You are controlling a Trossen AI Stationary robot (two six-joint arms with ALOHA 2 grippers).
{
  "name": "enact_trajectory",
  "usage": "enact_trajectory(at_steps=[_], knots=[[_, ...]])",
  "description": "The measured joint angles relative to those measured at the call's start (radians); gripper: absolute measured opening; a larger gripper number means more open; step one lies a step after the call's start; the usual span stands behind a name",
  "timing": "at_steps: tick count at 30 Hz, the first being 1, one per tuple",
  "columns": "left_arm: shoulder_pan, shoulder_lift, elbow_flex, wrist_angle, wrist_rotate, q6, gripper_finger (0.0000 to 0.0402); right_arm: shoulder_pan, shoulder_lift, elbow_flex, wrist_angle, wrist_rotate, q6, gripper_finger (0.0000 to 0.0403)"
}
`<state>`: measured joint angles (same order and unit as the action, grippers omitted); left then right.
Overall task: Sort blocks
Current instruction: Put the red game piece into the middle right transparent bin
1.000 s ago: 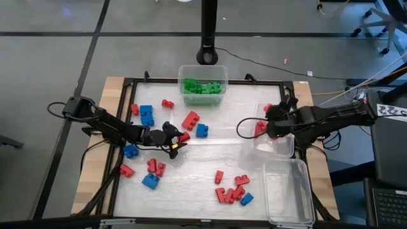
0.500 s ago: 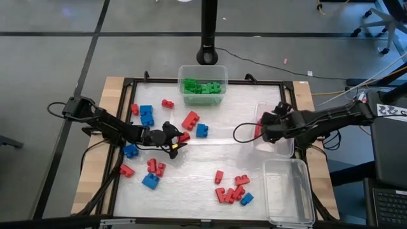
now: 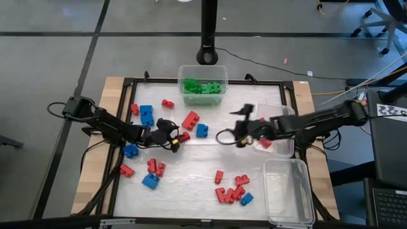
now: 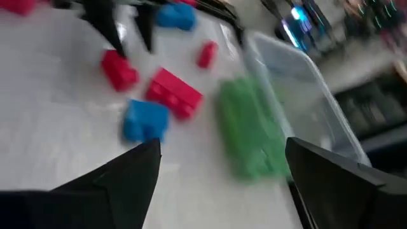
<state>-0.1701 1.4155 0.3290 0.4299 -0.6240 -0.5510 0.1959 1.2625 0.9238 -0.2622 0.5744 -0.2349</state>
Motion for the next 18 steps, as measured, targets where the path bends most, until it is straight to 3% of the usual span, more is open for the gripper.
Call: enact_trajectory(at_steps=[9, 18], knots=[[0.006, 0.0, 0.0, -0.091, 0.022, -0.069, 0.0251, 0.0, 0.323, -0.002, 0.39, -0.15, -0.169, 0.0335], [-0.037, 0.002, 0.001, -0.052, 0.122, 0.03, 0.0251, -0.009, 0.533, -0.002, 0.647, -0.221, -0.189, 0.0335]])
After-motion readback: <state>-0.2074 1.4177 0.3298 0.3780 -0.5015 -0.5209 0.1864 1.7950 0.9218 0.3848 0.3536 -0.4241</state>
